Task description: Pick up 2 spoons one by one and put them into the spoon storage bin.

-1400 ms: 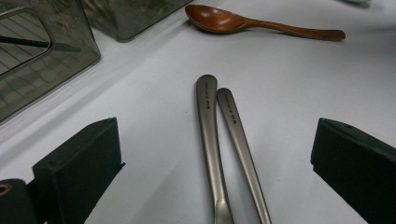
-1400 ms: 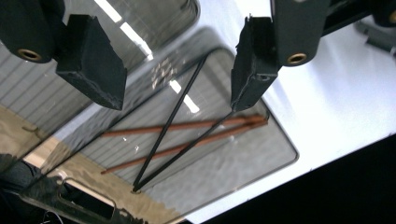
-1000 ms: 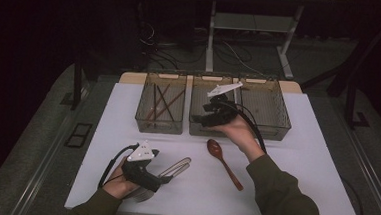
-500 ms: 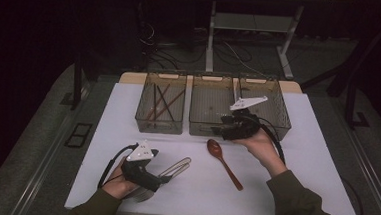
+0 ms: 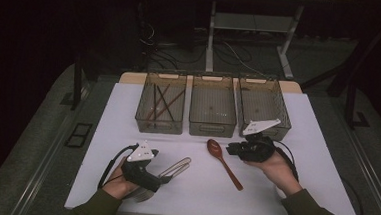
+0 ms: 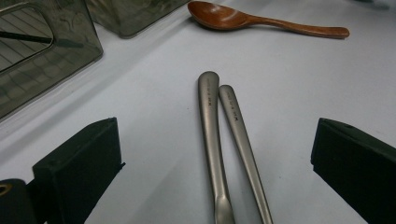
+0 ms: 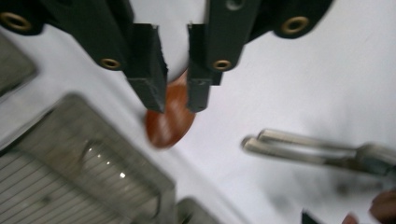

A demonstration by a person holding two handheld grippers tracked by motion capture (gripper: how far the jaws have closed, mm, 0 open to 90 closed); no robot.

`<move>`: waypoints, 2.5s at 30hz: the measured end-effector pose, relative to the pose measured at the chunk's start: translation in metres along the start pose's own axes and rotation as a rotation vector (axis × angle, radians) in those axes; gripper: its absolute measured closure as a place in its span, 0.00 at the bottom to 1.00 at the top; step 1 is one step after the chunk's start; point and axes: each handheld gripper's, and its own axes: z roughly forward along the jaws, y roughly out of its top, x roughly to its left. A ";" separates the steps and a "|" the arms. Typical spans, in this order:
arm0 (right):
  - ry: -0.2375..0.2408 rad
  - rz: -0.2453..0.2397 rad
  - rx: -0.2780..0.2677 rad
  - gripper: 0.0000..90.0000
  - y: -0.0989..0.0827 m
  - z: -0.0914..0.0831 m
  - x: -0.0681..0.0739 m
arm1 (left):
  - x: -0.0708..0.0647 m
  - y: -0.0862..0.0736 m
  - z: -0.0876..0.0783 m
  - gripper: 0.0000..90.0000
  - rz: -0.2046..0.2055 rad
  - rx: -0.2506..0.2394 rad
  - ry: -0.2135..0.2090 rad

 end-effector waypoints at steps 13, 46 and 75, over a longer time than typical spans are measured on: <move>0.051 -0.025 0.085 0.99 -0.039 0.000 0.027 | -0.001 0.001 0.000 0.01 0.006 0.002 -0.001; -0.087 -0.054 0.197 1.00 -0.058 0.002 0.018 | -0.001 0.001 0.001 0.01 0.008 0.000 -0.005; -0.132 0.066 0.083 0.88 -0.035 -0.002 -0.026 | -0.001 0.001 0.003 0.01 0.008 0.004 -0.013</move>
